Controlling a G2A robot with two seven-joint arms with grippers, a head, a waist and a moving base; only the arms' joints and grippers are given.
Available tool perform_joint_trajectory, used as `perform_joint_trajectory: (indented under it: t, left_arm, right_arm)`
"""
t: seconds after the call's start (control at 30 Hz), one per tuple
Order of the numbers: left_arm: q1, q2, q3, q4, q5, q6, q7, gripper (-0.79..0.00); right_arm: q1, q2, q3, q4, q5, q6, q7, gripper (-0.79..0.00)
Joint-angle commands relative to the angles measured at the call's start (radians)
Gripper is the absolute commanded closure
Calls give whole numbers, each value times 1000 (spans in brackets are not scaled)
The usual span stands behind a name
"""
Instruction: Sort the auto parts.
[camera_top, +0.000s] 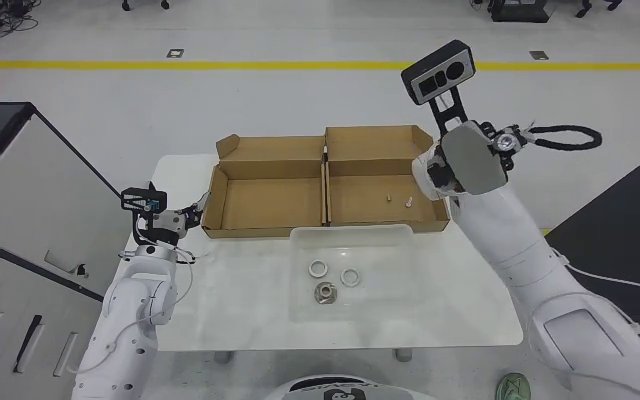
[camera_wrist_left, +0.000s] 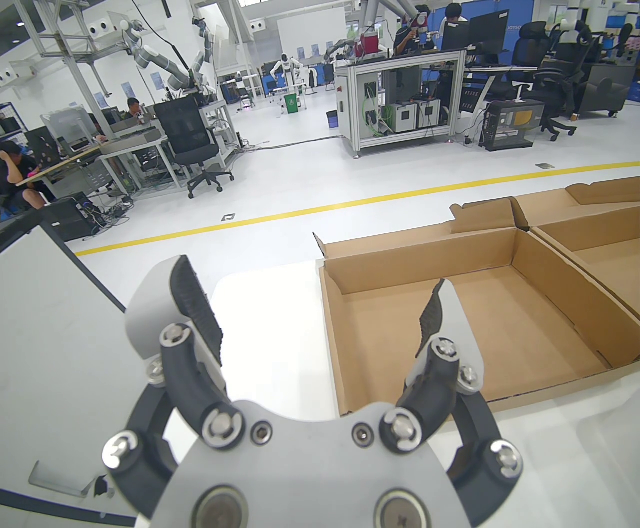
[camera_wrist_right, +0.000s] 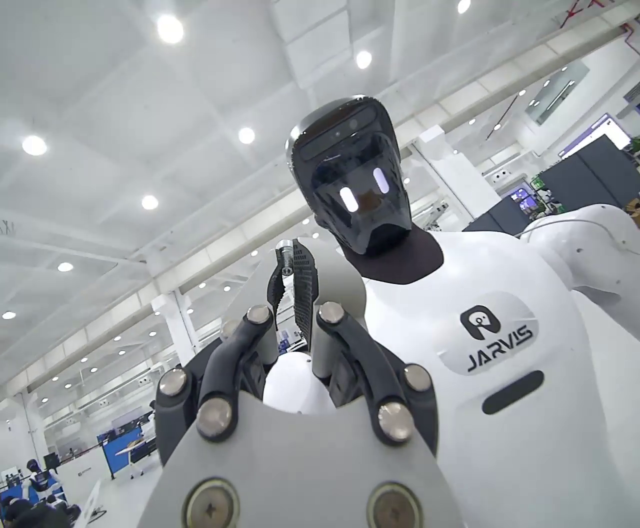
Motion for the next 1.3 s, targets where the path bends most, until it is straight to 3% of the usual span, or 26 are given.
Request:
perform_joint_trajectory:
  t: [0.0, 0.43, 0.57, 0.93, 1.07, 1.27]
  left_arm:
    - [0, 0, 0, 0, 0, 0, 0, -785]
    - [0, 0, 0, 0, 0, 0, 0, -785]
    - [0, 0, 0, 0, 0, 0, 0, -785]
    - [0, 0, 0, 0, 0, 0, 0, -785]
    - [0, 0, 0, 0, 0, 0, 0, -785]
    - [0, 0, 0, 0, 0, 0, 0, -785]
  right_arm:
    - [3, -3, 8, 2, -35, -1, -14, 0]
    - [-13, 11, 102, -31, -434, 61, -145, 0]
    - [-40, 8, 118, -47, -404, 69, -147, 0]
    - [-93, -30, 128, -47, -119, 57, -109, 0]
    - [-91, -38, 137, -41, -132, 59, -112, 0]
    - [-84, -32, 178, -38, -314, 81, -147, 0]
